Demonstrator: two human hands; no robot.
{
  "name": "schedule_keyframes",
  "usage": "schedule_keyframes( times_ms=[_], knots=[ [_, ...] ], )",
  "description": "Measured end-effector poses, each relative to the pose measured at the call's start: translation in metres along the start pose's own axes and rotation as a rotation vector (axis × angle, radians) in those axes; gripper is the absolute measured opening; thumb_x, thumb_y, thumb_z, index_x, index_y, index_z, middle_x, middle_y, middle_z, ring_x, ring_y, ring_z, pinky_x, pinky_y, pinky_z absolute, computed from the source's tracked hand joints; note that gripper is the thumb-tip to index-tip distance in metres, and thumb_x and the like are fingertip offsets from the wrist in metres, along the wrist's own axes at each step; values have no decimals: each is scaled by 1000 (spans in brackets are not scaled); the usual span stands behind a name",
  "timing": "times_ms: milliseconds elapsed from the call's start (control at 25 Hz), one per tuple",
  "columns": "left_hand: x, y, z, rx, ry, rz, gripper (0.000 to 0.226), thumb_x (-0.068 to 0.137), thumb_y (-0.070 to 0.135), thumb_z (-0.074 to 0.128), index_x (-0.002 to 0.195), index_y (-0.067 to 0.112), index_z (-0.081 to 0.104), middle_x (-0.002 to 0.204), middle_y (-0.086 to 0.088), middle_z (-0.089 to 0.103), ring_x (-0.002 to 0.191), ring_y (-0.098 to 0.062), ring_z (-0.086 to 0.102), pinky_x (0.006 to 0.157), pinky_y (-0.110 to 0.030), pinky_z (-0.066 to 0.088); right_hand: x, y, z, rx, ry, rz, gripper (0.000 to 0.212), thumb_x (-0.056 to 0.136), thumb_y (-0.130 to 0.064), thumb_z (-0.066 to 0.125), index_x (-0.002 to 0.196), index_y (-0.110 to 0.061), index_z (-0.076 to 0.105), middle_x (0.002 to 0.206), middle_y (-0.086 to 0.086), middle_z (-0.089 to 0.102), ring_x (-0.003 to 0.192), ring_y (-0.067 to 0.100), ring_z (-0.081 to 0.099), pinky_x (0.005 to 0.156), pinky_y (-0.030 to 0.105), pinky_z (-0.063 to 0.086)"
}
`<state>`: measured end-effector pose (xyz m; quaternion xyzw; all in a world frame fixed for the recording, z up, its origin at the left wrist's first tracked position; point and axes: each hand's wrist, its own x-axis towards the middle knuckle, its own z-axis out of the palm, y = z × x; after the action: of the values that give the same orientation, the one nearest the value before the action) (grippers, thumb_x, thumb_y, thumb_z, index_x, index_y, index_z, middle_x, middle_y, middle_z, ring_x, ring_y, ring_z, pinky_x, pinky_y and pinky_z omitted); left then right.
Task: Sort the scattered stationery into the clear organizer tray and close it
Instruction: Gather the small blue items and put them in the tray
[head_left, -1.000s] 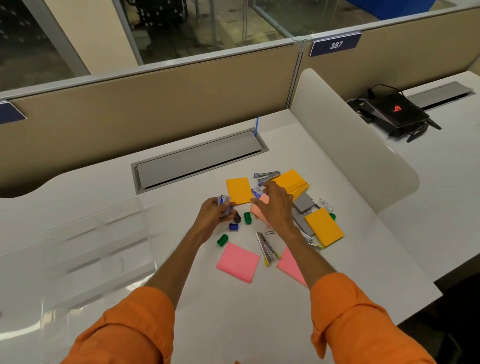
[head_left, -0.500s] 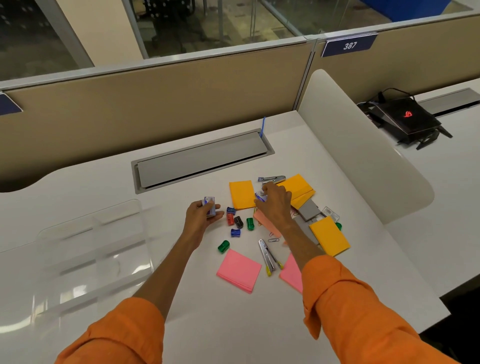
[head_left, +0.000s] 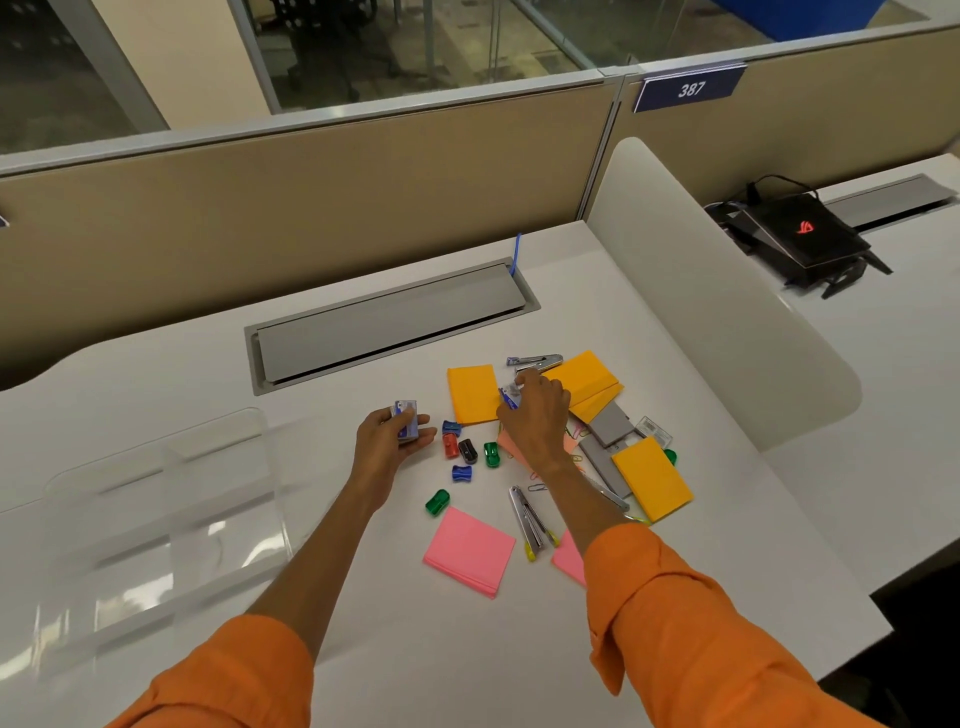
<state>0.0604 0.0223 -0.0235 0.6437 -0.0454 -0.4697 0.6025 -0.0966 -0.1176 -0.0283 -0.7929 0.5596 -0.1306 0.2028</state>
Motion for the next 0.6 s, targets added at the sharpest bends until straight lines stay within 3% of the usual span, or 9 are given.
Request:
schedule_keyframes(
  times_ms=[160, 320, 440, 600],
  knots=[
    [-2, -1, 11, -6, -31, -3, 28, 99, 16, 50, 123, 3, 51, 109, -18, 69, 96, -33, 70, 86, -38, 58, -8, -7, -8, 146, 29, 0, 39, 78, -27, 72, 110, -10, 58, 108, 10, 64, 101, 26, 54, 88, 36, 42],
    [-13, 4, 27, -57, -78, -28, 22, 99, 13, 49, 116, 1, 54, 105, -19, 70, 91, -32, 71, 87, -41, 57, -21, -15, -14, 350, 0, 4, 39, 74, -21, 73, 109, -13, 59, 105, 6, 63, 94, 21, 60, 73, 39, 56],
    [-19, 4, 35, -37, -111, -37, 28, 99, 11, 46, 123, -3, 51, 112, -22, 68, 101, -37, 68, 90, -43, 56, -30, -19, -18, 369, -9, 0, 34, 75, -24, 73, 106, -14, 62, 104, 4, 64, 92, 18, 62, 70, 32, 55],
    [-31, 5, 43, -1, -146, -31, 31, 99, 9, 46, 128, -2, 48, 116, -21, 67, 101, -35, 68, 86, -41, 58, -38, -23, -19, 405, -37, -18, 34, 75, -34, 75, 101, -14, 68, 97, 4, 68, 89, 18, 64, 70, 27, 52]
  ],
)
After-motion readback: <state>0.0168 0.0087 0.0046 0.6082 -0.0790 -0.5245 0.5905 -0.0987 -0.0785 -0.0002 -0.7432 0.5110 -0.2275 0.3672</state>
